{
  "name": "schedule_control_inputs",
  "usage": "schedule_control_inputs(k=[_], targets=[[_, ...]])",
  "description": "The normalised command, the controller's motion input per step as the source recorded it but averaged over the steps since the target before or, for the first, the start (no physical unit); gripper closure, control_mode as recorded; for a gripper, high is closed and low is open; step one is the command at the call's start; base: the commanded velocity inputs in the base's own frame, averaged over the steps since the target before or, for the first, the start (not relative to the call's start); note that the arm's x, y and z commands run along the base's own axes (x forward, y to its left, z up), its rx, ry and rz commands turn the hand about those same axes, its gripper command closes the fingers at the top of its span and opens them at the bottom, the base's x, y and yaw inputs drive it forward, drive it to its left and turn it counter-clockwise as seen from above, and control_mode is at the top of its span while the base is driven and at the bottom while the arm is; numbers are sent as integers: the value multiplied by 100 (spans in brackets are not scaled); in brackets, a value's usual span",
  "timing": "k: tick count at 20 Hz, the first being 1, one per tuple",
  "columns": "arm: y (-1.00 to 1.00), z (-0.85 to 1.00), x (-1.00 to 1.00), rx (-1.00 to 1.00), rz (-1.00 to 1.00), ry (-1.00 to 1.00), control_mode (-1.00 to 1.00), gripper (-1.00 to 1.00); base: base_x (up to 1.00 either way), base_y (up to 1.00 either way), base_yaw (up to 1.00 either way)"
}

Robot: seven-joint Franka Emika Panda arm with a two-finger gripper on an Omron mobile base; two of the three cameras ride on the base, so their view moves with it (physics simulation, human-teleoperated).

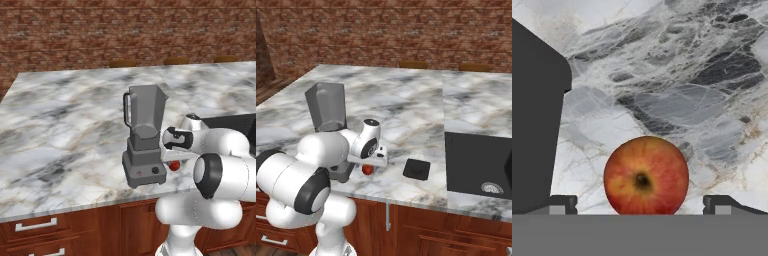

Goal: Open the blender lid, put the apple in the blender, close the lid, and start the blender.

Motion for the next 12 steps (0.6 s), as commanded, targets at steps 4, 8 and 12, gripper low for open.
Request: schedule_control_inputs(k=[4,8,12], targets=[[1,-22,10,0,0,-5,-100,-100,0,0,0],[4,-25,-2,0,0,-1,-100,-100,0,0,0],[9,-44,-4,0,0,0,-100,-100,0,0,0]])
